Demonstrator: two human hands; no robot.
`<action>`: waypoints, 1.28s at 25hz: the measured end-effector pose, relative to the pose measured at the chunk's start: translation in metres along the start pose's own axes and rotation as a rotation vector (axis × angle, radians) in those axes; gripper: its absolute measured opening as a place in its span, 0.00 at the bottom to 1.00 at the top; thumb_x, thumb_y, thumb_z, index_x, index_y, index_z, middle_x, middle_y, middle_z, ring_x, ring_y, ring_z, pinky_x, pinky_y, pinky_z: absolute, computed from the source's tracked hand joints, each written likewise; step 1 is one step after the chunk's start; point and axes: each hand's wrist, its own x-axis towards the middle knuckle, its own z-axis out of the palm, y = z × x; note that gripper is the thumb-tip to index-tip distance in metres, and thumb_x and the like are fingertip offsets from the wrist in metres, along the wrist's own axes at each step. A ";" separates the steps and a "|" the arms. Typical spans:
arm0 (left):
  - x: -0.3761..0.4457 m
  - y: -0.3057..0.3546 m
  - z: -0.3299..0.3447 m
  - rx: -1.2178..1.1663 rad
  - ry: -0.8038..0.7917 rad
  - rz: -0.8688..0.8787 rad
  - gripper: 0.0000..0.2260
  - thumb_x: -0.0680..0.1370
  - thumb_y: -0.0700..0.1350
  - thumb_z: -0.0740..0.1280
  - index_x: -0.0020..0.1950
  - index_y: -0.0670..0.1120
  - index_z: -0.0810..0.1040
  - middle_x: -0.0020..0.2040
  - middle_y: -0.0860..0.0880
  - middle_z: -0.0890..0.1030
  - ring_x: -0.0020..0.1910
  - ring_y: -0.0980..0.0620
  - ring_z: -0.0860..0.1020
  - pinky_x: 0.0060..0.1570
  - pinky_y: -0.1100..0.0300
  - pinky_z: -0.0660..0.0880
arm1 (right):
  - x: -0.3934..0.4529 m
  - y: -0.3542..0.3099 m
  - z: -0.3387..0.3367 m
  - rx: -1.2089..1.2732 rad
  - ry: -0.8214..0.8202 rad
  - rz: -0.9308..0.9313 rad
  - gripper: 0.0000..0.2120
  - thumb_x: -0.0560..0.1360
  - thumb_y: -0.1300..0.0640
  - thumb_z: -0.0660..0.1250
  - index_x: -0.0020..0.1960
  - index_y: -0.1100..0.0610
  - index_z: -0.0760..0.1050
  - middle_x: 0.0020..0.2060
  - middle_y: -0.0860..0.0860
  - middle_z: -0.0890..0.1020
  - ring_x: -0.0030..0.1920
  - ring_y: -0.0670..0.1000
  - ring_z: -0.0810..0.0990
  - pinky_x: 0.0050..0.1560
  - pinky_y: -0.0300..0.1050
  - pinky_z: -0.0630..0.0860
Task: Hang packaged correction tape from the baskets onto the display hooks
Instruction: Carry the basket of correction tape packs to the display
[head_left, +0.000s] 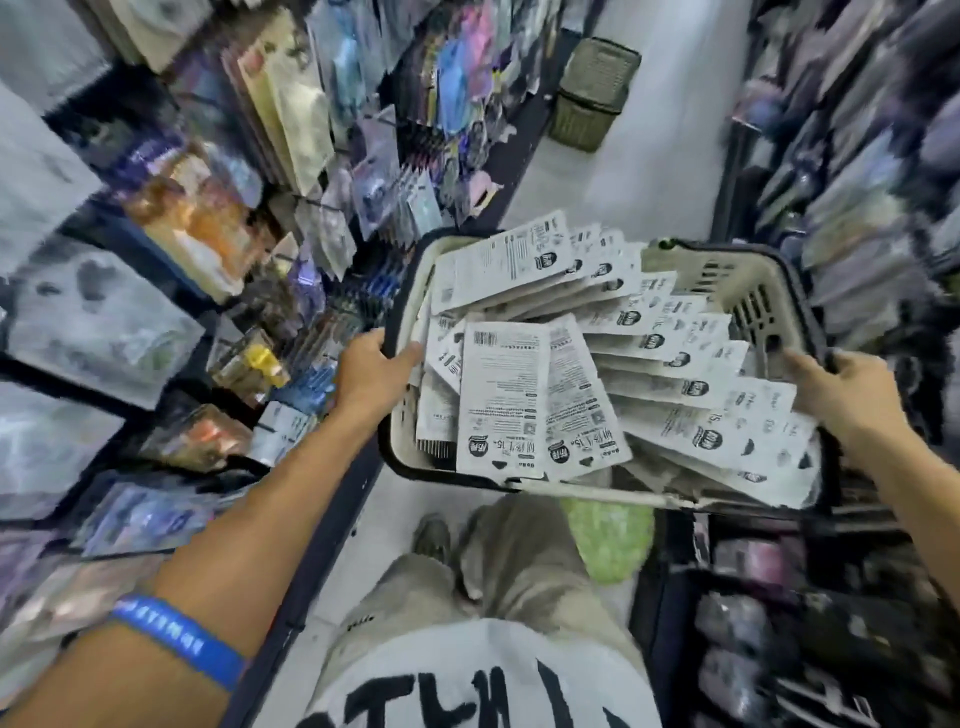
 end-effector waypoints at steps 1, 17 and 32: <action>0.023 0.015 0.002 -0.007 0.023 -0.014 0.03 0.80 0.46 0.70 0.47 0.49 0.81 0.43 0.47 0.85 0.40 0.45 0.82 0.38 0.57 0.75 | 0.038 -0.020 0.001 -0.015 -0.010 -0.027 0.23 0.79 0.48 0.69 0.41 0.70 0.75 0.29 0.61 0.74 0.34 0.52 0.70 0.34 0.48 0.64; 0.099 0.015 0.148 -0.136 0.550 -0.792 0.08 0.78 0.51 0.72 0.49 0.48 0.81 0.43 0.46 0.84 0.49 0.41 0.83 0.43 0.54 0.75 | 0.406 -0.202 0.221 -0.263 -0.650 -0.532 0.21 0.81 0.45 0.64 0.37 0.59 0.73 0.29 0.56 0.79 0.31 0.59 0.78 0.32 0.50 0.73; 0.035 -0.395 0.292 -0.281 0.722 -1.241 0.13 0.78 0.53 0.72 0.55 0.46 0.84 0.50 0.43 0.86 0.49 0.40 0.82 0.52 0.51 0.79 | 0.279 0.012 0.616 -0.550 -0.881 -0.769 0.18 0.82 0.48 0.63 0.50 0.64 0.78 0.43 0.65 0.82 0.44 0.64 0.80 0.41 0.52 0.73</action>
